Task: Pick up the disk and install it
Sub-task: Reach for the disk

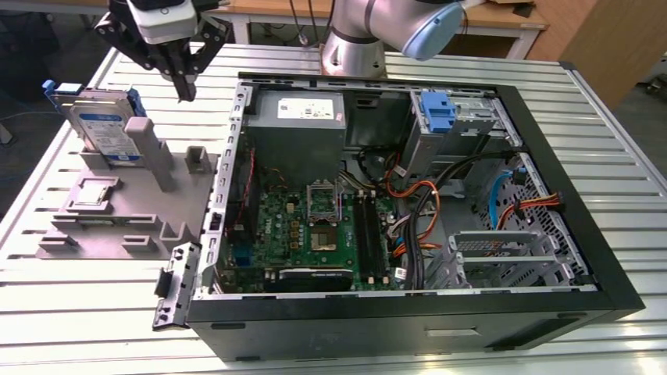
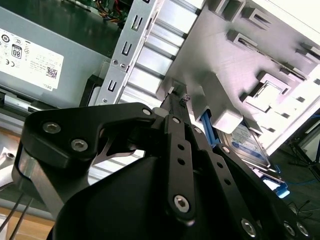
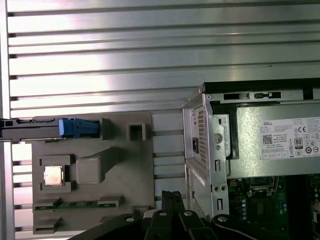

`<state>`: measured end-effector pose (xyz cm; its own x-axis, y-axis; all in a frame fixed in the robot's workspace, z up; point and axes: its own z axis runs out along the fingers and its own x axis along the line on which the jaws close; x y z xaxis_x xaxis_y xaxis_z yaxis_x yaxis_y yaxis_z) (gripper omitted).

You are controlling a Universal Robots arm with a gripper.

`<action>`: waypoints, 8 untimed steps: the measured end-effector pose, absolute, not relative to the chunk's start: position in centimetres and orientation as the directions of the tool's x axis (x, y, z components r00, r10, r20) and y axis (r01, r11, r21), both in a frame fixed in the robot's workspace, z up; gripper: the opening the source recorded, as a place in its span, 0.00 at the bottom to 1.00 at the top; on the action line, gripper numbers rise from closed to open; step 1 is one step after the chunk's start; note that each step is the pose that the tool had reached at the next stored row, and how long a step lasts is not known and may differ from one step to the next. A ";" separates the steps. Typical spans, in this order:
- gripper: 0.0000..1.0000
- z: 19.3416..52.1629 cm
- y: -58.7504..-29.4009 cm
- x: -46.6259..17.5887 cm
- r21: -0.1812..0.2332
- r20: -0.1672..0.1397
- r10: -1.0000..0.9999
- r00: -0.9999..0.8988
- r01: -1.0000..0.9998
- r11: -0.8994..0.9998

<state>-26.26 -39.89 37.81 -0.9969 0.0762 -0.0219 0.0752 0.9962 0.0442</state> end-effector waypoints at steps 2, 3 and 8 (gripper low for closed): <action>0.10 37.8 -39.9 -26.3 0.044 -0.022 0.076 -0.997 0.075 0.996; 0.10 37.8 -39.9 -26.4 0.044 -0.022 0.076 -0.997 0.075 0.996; 0.10 37.8 -39.9 -26.5 0.044 -0.022 0.076 -0.997 0.075 0.996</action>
<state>-26.50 -39.89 37.77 -0.9968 0.0762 -0.0219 0.0752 0.9962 0.0442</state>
